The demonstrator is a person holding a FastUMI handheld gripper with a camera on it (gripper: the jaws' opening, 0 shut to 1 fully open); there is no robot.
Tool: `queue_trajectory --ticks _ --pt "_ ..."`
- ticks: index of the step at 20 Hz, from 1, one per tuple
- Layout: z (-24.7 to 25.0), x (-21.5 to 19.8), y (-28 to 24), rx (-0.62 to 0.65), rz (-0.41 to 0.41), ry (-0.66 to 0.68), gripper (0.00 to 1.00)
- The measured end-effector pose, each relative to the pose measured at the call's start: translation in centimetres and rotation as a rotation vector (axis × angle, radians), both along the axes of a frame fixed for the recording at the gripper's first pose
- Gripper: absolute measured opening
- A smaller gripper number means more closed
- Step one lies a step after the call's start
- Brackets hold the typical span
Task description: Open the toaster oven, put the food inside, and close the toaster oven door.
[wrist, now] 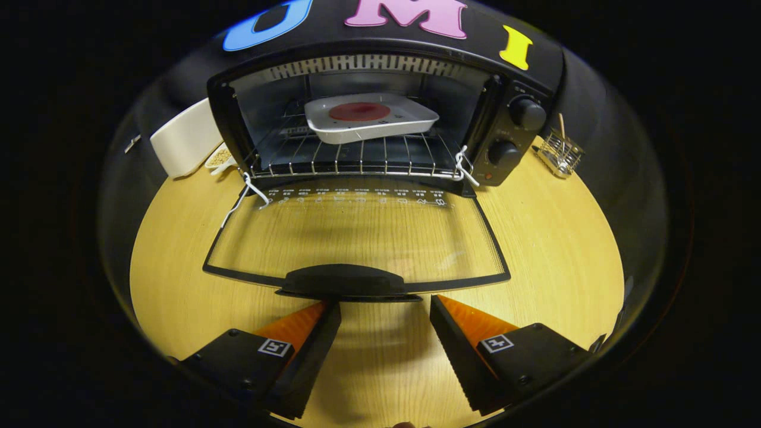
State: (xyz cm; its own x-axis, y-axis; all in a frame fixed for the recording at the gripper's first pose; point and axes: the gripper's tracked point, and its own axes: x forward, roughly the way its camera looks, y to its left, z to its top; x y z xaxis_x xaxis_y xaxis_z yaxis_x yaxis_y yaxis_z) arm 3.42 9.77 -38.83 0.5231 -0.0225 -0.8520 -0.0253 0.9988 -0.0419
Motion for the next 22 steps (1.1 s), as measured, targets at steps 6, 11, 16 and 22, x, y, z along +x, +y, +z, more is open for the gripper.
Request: queue_trajectory --ticks 6,11,16,22 --pt "5.7 1.7 0.3 0.040 0.099 -0.086 0.97" --pt "12.2 7.1 -0.5 0.060 0.080 -0.263 0.98" --pt "20.7 9.4 -1.9 0.105 0.058 -0.478 0.99" --pt "28.1 7.0 -9.0 0.085 0.005 -0.686 0.99"
